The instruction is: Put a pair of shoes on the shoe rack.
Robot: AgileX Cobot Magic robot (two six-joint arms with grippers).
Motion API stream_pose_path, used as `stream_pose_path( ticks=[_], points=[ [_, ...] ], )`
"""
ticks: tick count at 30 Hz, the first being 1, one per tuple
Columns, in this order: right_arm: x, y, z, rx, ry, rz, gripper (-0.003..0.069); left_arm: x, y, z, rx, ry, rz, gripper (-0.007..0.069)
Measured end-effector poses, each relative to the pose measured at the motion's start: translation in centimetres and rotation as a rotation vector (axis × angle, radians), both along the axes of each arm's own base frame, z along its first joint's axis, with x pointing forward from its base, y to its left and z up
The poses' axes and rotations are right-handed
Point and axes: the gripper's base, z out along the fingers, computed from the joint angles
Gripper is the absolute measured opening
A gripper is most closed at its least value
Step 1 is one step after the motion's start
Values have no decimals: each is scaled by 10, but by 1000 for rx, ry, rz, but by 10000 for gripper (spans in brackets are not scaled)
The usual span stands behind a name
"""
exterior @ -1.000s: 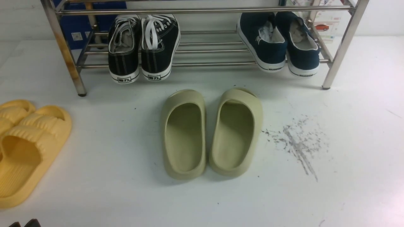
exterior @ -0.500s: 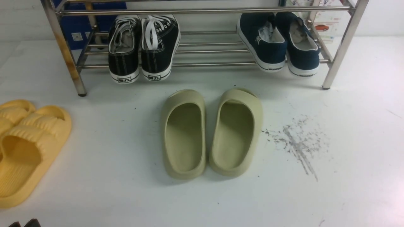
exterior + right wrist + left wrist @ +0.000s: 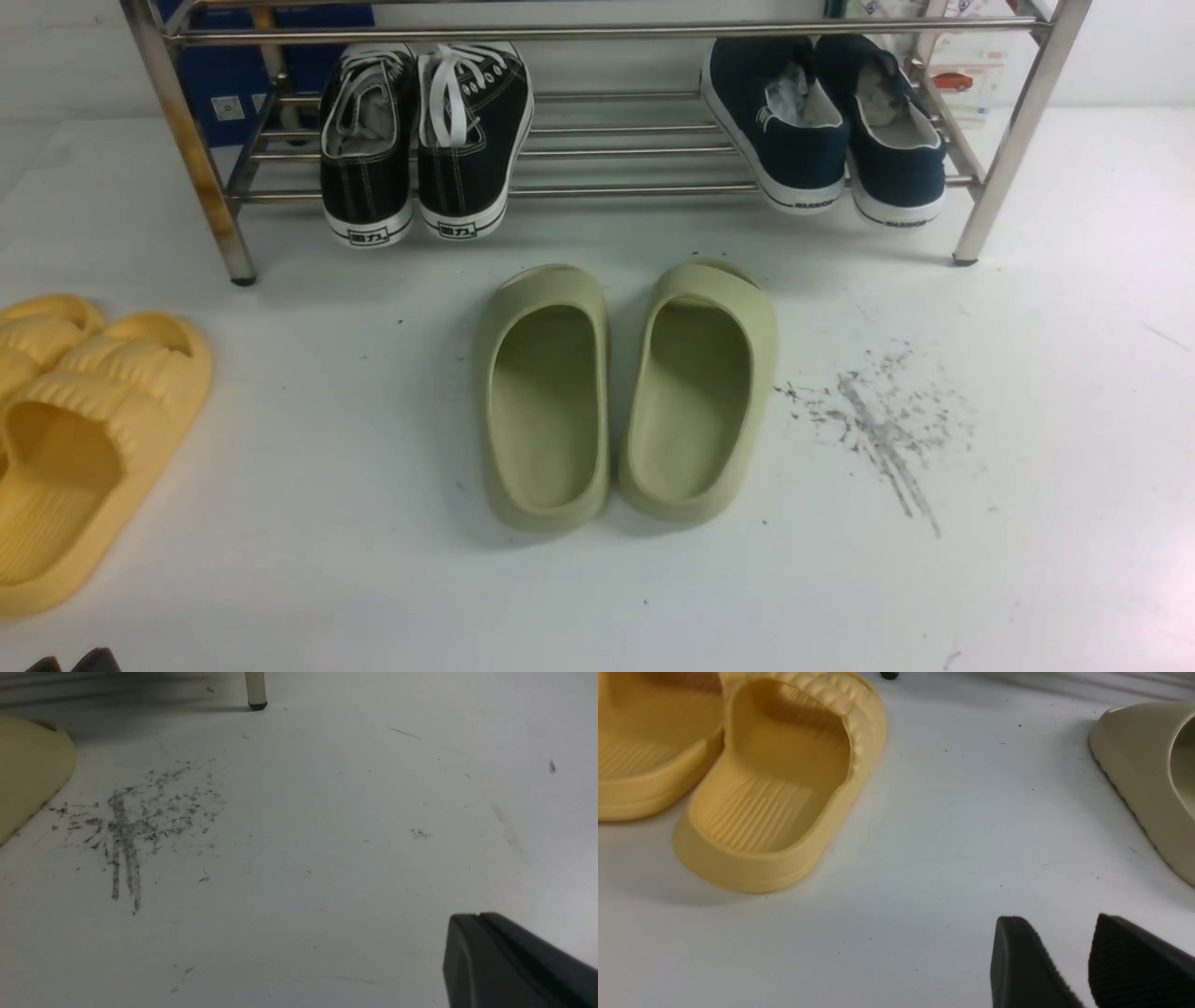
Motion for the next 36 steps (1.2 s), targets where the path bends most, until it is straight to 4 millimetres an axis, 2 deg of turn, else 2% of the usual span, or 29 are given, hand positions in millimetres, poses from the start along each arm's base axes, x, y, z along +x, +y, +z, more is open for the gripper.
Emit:
stream_pose_path(
  ticks=[36],
  points=[
    [0,0,0,0,-1,0,46,0,0,0,0,0,0,239]
  ],
)
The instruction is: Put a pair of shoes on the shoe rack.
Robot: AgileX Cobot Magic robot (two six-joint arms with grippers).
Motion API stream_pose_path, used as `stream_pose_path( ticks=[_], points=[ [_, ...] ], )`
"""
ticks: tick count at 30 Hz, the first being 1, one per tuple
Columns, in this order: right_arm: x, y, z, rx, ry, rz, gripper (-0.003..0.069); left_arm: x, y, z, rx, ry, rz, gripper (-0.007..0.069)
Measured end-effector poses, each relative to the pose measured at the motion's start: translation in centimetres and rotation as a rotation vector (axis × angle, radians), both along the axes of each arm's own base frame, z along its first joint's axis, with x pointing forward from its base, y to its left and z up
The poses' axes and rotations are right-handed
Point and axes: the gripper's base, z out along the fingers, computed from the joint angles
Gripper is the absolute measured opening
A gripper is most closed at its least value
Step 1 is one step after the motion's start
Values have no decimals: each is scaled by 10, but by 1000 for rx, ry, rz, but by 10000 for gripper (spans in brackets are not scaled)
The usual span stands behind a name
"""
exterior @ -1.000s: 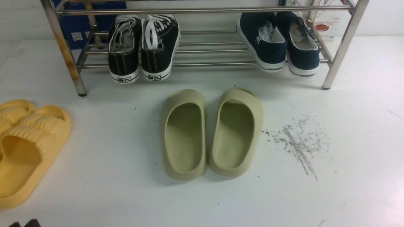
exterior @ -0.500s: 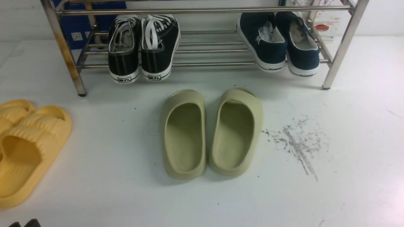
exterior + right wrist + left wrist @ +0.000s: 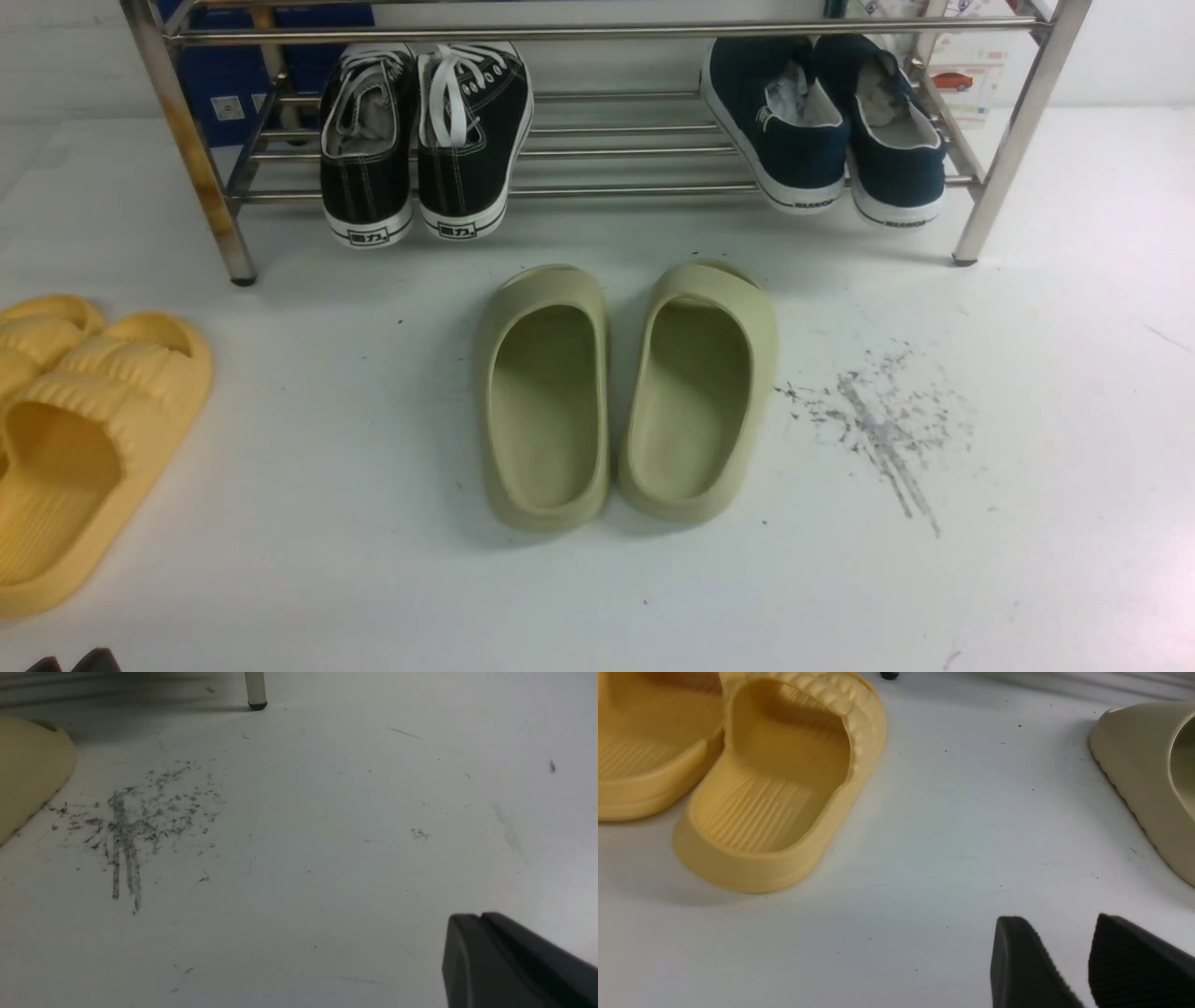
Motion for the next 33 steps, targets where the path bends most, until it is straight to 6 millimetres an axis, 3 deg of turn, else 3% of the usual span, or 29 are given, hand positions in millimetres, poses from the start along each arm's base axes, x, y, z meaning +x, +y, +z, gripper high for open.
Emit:
stream_pose_path(
  ticks=[33],
  points=[
    [0,0,0,0,0,0,77,0,0,0,0,0,0,239]
  ],
)
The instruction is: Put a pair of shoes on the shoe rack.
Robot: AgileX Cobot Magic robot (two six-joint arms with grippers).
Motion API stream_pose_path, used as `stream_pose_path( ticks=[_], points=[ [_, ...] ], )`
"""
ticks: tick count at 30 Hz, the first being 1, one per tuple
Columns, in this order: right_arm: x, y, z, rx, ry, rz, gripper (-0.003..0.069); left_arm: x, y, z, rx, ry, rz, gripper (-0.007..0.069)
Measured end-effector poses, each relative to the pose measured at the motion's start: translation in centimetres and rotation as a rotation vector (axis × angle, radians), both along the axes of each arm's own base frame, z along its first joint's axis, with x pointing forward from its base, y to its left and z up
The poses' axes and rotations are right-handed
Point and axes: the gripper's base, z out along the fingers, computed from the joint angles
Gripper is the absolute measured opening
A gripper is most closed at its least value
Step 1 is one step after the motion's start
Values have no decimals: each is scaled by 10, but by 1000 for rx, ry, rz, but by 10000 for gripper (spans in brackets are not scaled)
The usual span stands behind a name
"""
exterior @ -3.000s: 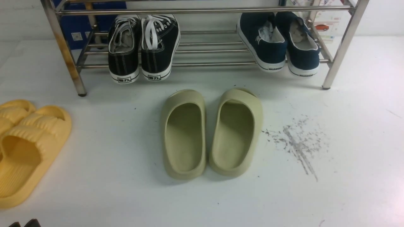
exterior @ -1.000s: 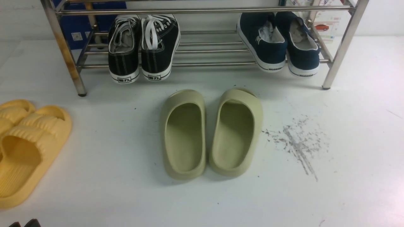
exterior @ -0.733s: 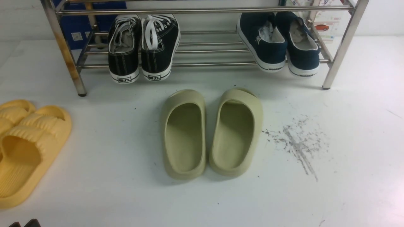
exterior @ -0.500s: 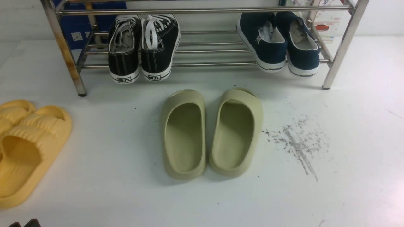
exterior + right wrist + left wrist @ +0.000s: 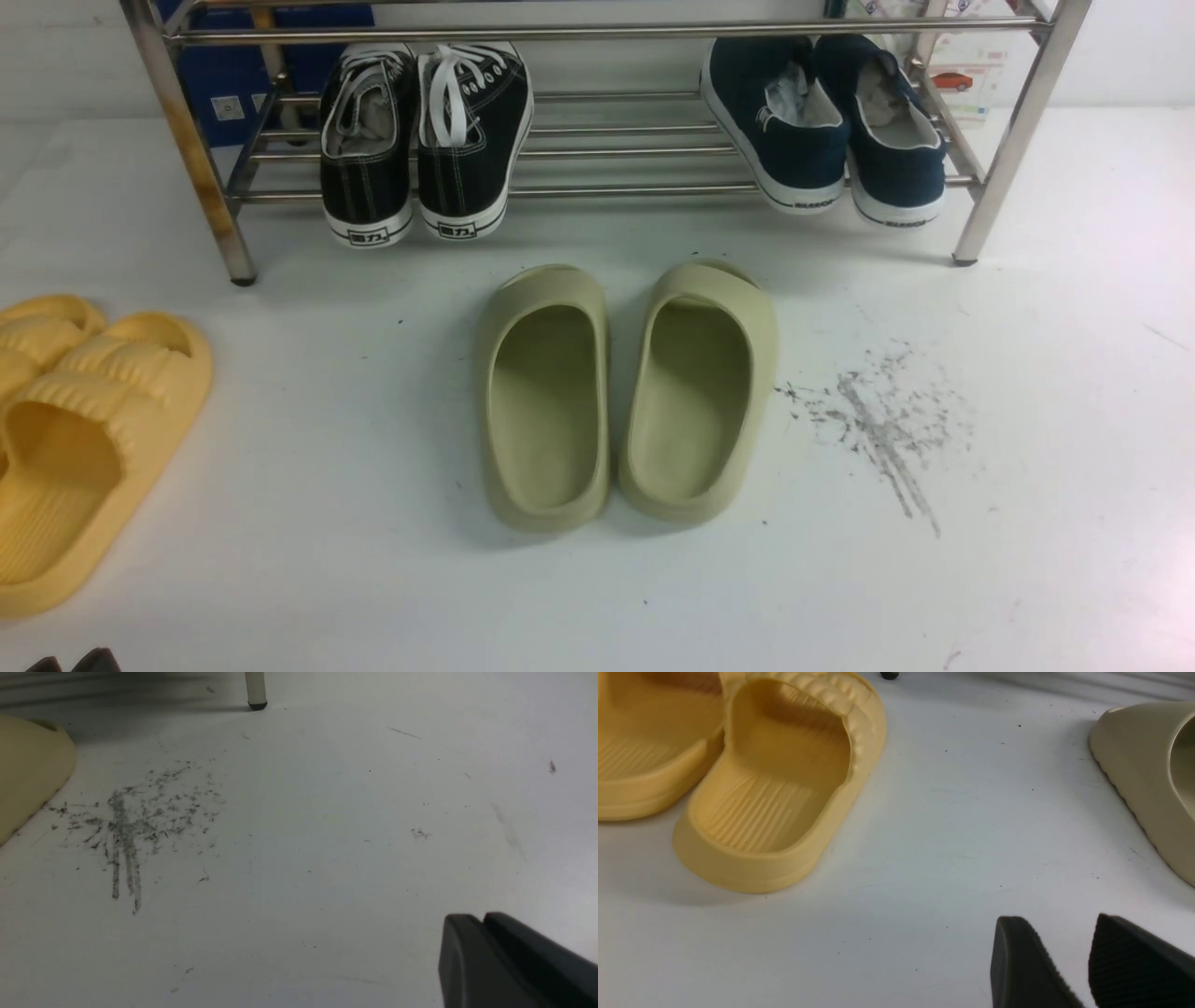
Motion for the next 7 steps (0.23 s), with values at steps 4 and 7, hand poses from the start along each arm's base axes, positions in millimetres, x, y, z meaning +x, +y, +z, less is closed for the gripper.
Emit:
stream_pose_path(
  ticks=[4,7],
  points=[
    [0,0,0,0,0,0,84,0,0,0,0,0,0,239],
    [0,0,0,0,0,0,89,0,0,0,0,0,0,239]
  ],
)
